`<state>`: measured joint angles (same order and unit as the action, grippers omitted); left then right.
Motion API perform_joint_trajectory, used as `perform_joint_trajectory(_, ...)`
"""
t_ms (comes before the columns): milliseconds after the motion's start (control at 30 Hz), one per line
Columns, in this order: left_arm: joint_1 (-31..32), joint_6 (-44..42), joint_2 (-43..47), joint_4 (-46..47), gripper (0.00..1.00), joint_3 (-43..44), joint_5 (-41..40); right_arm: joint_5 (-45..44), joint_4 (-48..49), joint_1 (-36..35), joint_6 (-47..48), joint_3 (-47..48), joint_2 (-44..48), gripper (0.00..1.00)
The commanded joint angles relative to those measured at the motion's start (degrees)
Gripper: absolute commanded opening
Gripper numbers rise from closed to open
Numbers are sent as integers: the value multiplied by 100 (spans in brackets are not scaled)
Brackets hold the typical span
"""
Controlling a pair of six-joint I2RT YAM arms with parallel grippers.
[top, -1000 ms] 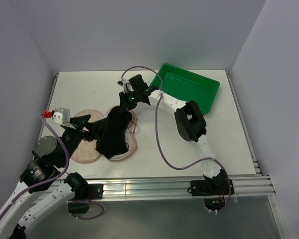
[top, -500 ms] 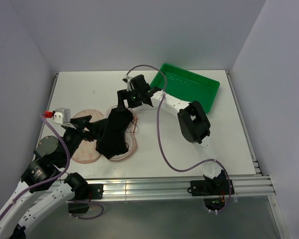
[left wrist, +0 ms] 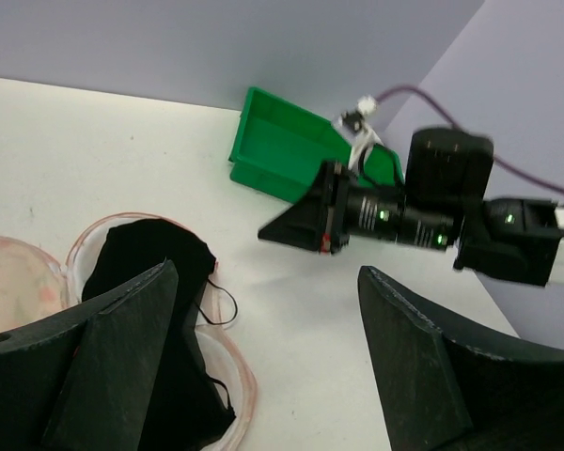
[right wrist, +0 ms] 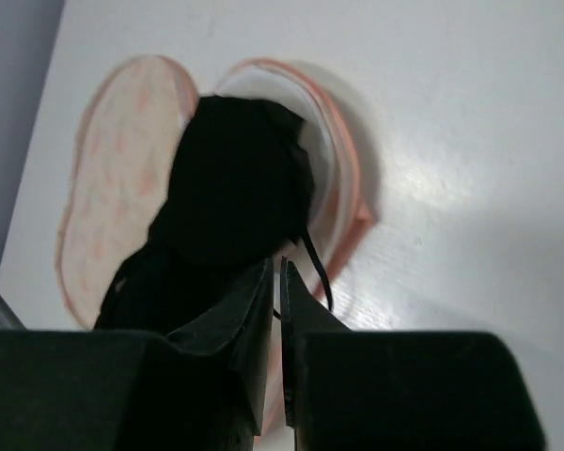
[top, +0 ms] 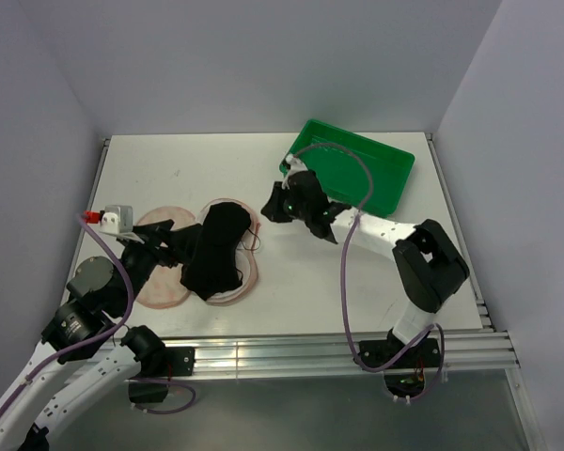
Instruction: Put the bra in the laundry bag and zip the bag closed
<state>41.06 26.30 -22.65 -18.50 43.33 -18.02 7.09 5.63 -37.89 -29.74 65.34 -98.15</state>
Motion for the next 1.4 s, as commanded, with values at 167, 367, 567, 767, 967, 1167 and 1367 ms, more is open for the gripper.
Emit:
perform_joint_trajectory(167,-1,577,-11,-127,81,-140,-430,-349,1606,-280,-1420,-1348,51,38)
perform_joint_trajectory(367,-1,420,-73,-549,81,79,-500,-85,1871,-342,-1764,-1375,-415,47)
perform_joint_trajectory(567,-10,340,-28,-453,81,-105,-545,-163,1705,-360,-1834,-1243,-635,44)
perform_joint_trajectory(767,-10,253,-116,-356,80,-185,-509,-358,1441,-368,-1667,-1173,-688,44)
perform_joint_trajectory(967,-10,200,-116,-330,80,-185,-527,-112,1511,-412,-1755,-1085,-925,36)
perform_joint_trajectory(1167,-1,182,-73,-338,80,-193,-536,-68,1467,-439,-1720,-1041,-864,11)
perform_joint_trajectory(1367,-10,208,-20,-330,80,-211,-518,20,1415,-535,-1711,-1032,-776,0)
